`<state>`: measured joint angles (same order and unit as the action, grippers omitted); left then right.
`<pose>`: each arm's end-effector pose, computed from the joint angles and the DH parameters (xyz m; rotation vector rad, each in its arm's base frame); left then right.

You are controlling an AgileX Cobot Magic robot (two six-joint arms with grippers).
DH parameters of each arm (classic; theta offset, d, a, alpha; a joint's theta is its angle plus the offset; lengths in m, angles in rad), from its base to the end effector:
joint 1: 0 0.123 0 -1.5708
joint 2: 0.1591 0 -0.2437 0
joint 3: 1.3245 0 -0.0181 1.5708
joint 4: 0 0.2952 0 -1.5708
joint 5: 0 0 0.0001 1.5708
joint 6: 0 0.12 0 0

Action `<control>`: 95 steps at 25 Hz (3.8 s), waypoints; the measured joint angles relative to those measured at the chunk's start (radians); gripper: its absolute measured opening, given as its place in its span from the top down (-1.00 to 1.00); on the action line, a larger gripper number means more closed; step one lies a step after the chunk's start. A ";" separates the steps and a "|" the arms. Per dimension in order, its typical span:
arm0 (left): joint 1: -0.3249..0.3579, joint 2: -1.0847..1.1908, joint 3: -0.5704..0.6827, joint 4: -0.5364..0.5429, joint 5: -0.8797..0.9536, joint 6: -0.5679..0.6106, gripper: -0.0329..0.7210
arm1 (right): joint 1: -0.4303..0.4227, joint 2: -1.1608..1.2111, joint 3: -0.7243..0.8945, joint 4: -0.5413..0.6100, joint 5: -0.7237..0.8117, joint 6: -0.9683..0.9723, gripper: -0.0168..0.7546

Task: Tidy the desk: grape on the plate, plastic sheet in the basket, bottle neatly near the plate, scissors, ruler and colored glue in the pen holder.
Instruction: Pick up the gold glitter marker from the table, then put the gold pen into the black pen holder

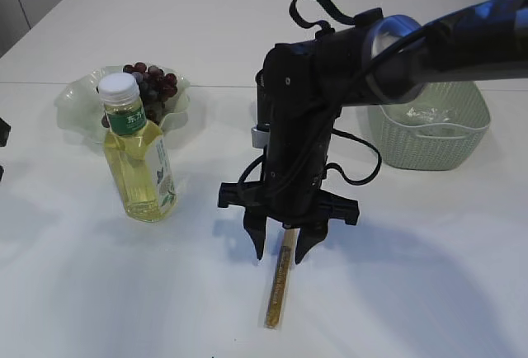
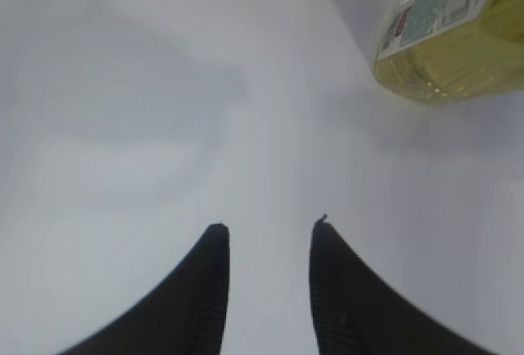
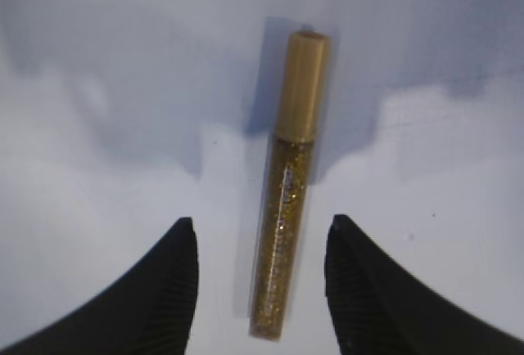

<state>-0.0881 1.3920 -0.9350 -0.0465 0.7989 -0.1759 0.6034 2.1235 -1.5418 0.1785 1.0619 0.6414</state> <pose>0.3223 -0.0325 0.1665 -0.1556 2.7410 -0.1280 0.3435 0.2593 0.0648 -0.1893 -3.0492 -0.2074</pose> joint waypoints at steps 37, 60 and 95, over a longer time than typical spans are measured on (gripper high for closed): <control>0.000 0.000 0.000 -0.012 -0.029 0.000 0.27 | 0.000 0.056 0.000 -0.076 -0.048 0.073 -0.03; 0.000 0.033 0.000 -0.024 -0.033 0.000 0.28 | 0.000 0.072 0.000 -0.085 -0.077 0.085 0.58; 0.000 0.042 0.000 -0.030 0.068 0.000 0.28 | -0.410 -0.091 -0.052 1.314 -0.216 -1.725 0.62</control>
<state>-0.0881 1.4337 -0.9350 -0.0768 0.8668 -0.1759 0.1937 2.0326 -1.5934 1.4927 0.8461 -1.0838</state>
